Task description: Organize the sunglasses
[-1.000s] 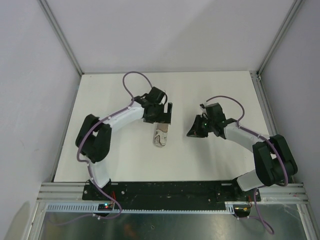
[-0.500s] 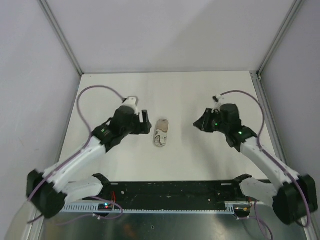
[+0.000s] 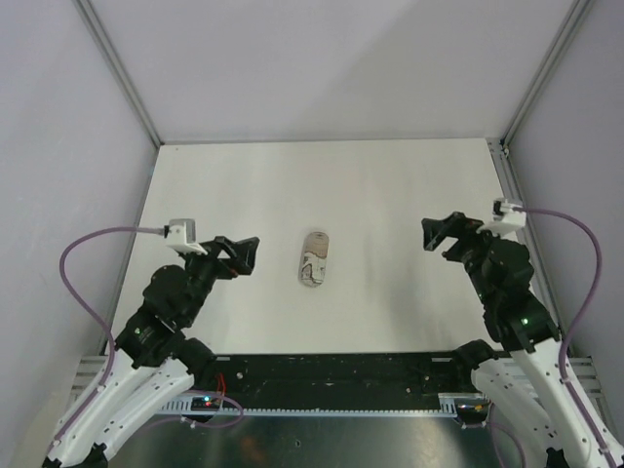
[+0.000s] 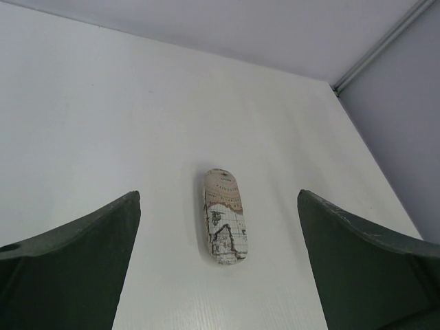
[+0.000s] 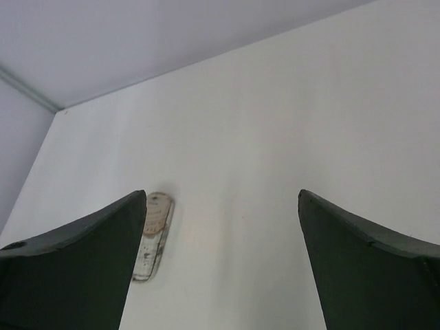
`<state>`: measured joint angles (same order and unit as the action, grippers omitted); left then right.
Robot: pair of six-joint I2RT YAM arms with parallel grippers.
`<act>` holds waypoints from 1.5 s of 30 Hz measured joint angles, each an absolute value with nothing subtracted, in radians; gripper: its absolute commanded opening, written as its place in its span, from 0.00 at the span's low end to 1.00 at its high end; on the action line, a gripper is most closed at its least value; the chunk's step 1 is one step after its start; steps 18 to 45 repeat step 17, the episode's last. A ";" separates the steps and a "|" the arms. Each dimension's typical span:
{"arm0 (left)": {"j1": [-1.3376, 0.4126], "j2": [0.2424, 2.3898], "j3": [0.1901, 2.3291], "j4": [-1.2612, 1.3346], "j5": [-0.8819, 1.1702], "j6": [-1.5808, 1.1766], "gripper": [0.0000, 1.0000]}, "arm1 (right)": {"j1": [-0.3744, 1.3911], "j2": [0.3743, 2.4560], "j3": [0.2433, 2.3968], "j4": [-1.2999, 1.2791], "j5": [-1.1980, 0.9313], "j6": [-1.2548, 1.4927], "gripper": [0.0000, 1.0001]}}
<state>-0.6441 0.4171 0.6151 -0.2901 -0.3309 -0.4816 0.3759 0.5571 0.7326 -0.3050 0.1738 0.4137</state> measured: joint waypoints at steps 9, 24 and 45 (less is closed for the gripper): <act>-0.645 0.294 0.534 -0.287 -0.356 -0.499 1.00 | 0.375 0.382 0.694 -0.416 0.370 0.418 0.96; -0.645 0.224 0.509 -0.286 -0.356 -0.509 1.00 | 0.375 0.339 0.683 -0.467 0.413 0.418 0.96; -0.645 0.224 0.509 -0.286 -0.356 -0.509 1.00 | 0.375 0.339 0.683 -0.467 0.413 0.418 0.96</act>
